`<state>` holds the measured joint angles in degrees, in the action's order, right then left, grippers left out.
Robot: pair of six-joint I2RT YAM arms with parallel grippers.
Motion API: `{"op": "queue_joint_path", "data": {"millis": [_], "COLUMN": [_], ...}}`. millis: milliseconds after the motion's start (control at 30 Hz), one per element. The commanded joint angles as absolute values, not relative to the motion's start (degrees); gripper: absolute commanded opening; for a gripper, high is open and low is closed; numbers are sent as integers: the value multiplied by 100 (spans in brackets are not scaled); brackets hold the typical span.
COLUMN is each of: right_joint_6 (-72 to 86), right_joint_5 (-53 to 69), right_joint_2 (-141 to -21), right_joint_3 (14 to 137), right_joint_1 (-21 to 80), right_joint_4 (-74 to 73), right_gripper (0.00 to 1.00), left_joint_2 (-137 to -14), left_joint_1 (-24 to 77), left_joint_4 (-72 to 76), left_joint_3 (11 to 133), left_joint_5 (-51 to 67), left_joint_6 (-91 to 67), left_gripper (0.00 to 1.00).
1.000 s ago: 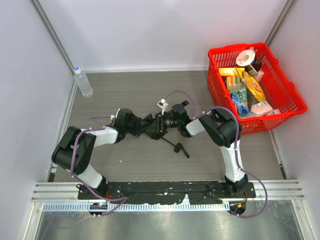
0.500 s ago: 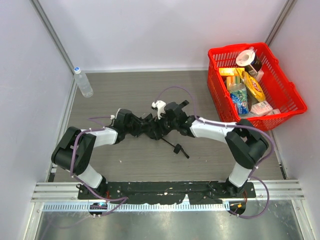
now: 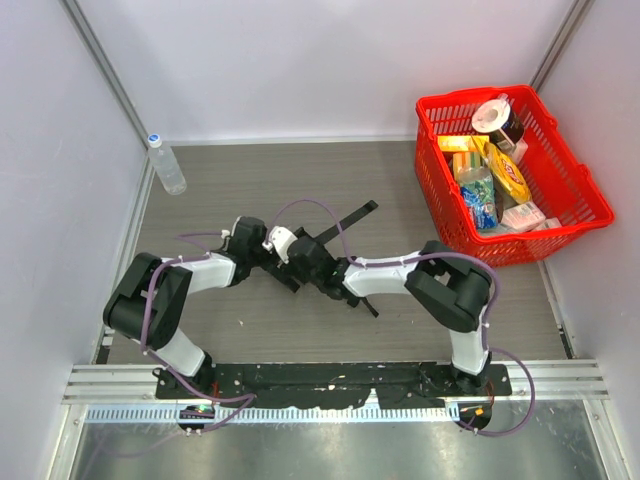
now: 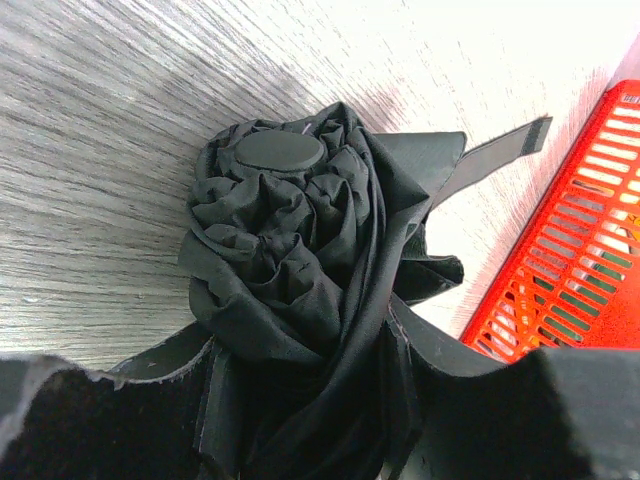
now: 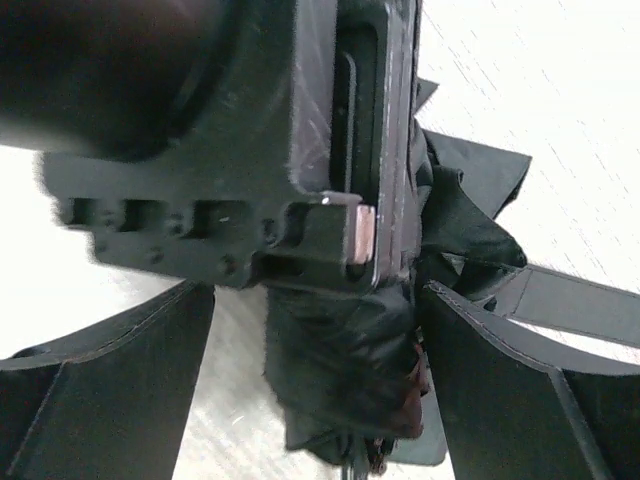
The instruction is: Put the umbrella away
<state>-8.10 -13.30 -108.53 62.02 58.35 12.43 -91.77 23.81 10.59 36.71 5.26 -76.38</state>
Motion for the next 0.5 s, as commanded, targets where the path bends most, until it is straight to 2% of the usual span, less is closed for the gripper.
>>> {"op": "queue_joint_path", "data": {"millis": [0, 100, 167, 233, 267, 300, 333, 367, 433, 467], "right_joint_6": [-1388, -1591, -1573, -1477, -1381, -1293, -1083, -977, -651, -415], "right_joint_5": [-2144, -2627, -2777, -2576, -2375, -2295, -2146, -2040, -1549, -1068], "right_joint_2": [-11240, -11469, -11627, -11724, -11777, -11803, -11812, -11812, -11734, -11646], "right_joint_3": [6495, 6600, 6644, 6601, 6583, 6513, 6460, 6321, 5935, 5741], "right_joint_1": [5871, 5897, 5880, 5862, 5862, 5854, 5845, 5836, 5775, 5696], "right_joint_4": [1775, 1732, 1609, 1547, 1529, 1503, 1503, 1573, 1896, 2107], "right_gripper": [86, 84, 75, 49, 33, 27, 9, 1, 1, 1], "left_joint_2": [-9589, -9554, -9510, -9475, -9431, -9370, -9326, -9256, -9124, -9053], "left_joint_1": [2408, 2408, 2417, 2408, 2408, 2417, 2408, 2417, 2408, 2408], "left_joint_4": [-615, -615, -633, -650, -650, -633, -642, -633, -554, -502], "left_joint_3": [3287, 3261, 3261, 3252, 3261, 3261, 3269, 3287, 3305, 3287], "left_joint_5": [281, 273, 281, 290, 273, 272, 255, 246, 229, 229], "left_joint_6": [-7207, -7207, -7207, -7207, -7207, -7198, -7163, -7120, -7032, -7005], "left_gripper": [0, 0, 0, 0, 0, 0, 0, 0, 0, 4]}}
